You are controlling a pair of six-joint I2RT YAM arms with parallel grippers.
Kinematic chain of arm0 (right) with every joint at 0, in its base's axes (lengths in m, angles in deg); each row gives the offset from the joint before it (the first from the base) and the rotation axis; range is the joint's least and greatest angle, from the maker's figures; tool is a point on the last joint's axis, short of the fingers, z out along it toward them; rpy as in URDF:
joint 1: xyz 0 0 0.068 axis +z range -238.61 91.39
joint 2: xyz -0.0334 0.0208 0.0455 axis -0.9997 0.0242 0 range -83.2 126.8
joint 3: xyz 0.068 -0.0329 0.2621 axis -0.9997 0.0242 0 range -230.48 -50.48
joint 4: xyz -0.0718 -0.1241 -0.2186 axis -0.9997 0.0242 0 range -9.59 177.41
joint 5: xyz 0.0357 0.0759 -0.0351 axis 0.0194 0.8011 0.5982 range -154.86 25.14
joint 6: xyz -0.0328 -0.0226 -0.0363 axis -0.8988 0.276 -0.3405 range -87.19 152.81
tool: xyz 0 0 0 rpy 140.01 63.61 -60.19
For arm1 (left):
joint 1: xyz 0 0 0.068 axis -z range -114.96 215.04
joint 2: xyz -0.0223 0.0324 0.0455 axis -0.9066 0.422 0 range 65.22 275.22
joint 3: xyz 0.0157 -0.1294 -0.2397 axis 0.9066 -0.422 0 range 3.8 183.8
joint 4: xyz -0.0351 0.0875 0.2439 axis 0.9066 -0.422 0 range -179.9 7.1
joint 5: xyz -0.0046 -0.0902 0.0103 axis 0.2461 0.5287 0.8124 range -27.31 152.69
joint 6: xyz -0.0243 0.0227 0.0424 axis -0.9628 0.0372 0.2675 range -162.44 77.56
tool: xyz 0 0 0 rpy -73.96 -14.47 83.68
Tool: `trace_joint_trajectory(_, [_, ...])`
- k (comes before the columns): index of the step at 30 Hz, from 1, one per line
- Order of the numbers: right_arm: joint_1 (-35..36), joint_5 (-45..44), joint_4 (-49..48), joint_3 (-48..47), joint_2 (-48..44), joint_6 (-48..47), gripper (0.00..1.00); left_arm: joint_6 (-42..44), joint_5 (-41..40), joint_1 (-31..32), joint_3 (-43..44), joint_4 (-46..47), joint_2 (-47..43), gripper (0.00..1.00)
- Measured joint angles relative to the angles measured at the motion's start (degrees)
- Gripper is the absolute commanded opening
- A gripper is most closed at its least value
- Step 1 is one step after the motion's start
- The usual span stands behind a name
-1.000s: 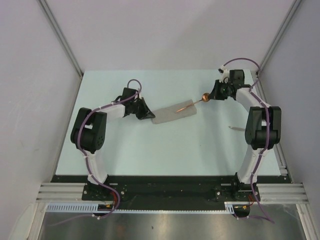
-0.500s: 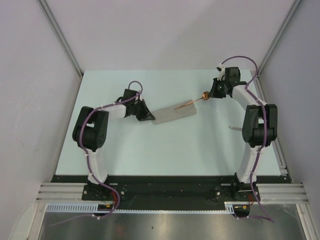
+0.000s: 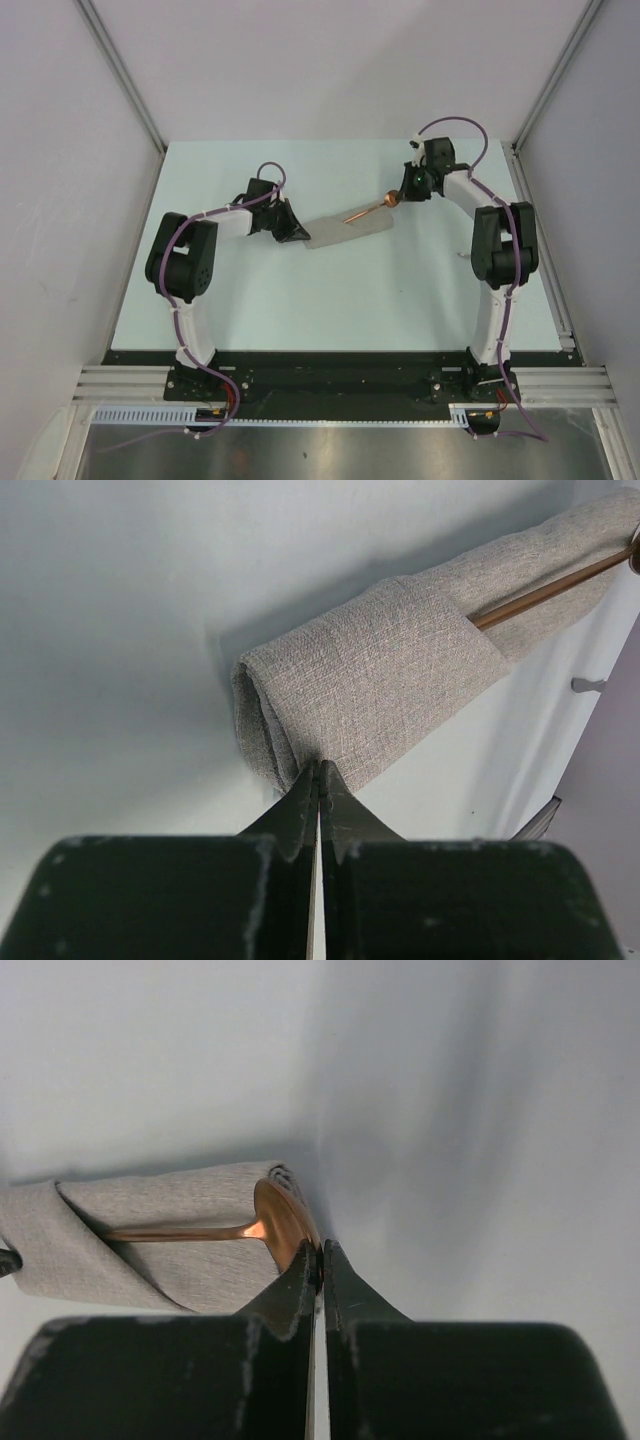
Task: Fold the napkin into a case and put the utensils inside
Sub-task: Insert the spoon into the folded napkin.
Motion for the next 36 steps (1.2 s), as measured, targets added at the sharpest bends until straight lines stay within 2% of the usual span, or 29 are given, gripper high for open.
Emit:
trace_joint_trajectory(9, [4.9,-5.1,-0.1,0.0,0.0,1.2,0.0,0.0,0.0,0.0,0.0,0.0,0.0,0.0])
trace_joint_trajectory(26, [7.2,-12.4,2.0,-0.4,-1.7,3.1,0.0,0.0,0.1,0.3,0.0,0.7,0.7,0.0])
trace_joint_trajectory(36, [7.5,-8.4,-0.5,0.7,-1.8,7.1,0.0,0.0,0.0,0.4,0.0,0.8,0.7,0.0])
